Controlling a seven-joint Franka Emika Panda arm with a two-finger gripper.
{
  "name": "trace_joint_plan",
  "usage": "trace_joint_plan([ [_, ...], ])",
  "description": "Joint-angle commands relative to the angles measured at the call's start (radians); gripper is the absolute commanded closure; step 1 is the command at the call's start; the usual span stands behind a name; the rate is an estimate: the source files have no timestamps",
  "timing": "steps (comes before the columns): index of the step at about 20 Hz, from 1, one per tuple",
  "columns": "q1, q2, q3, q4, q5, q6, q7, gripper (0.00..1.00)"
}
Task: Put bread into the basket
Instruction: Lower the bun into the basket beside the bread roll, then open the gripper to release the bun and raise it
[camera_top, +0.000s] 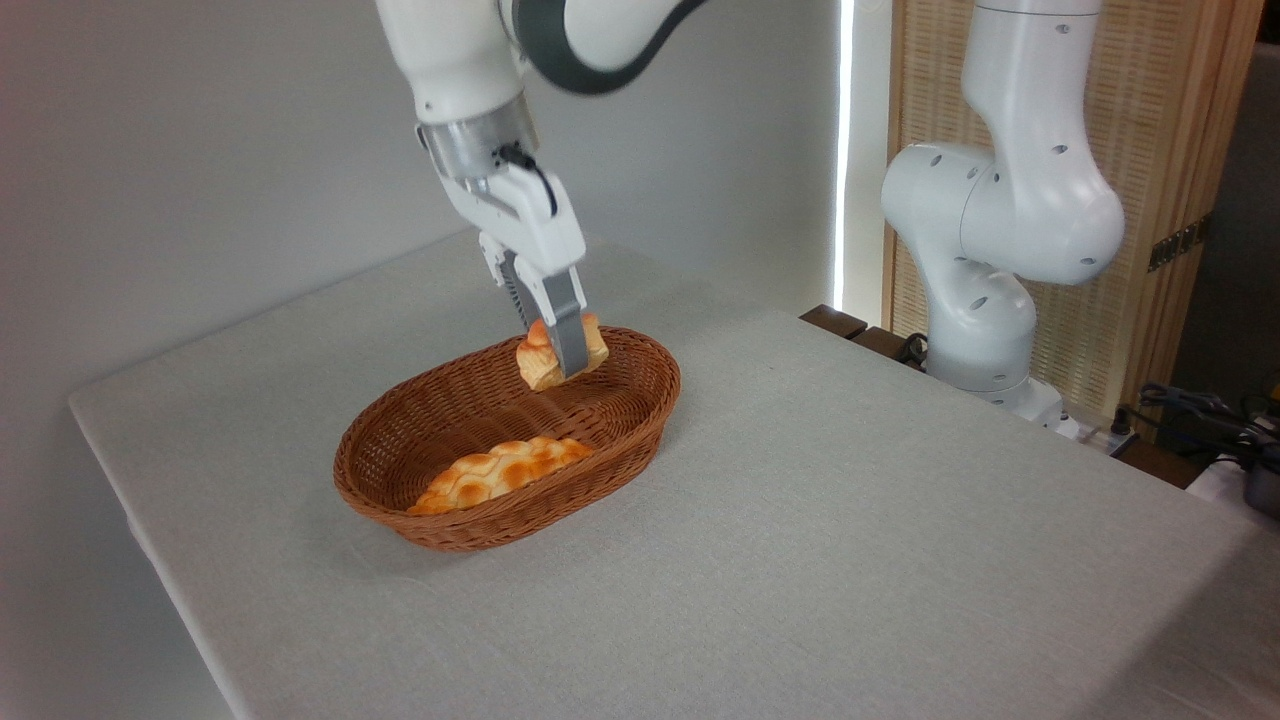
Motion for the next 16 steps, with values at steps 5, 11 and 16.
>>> trace_joint_plan([
  [5, -0.012, 0.012, -0.003, -0.043, -0.044, 0.022, -0.006, 0.0],
  [11, -0.012, 0.016, -0.003, -0.044, -0.043, 0.02, -0.006, 0.0],
  [16, -0.012, 0.012, 0.003, -0.036, -0.035, 0.016, -0.003, 0.0],
])
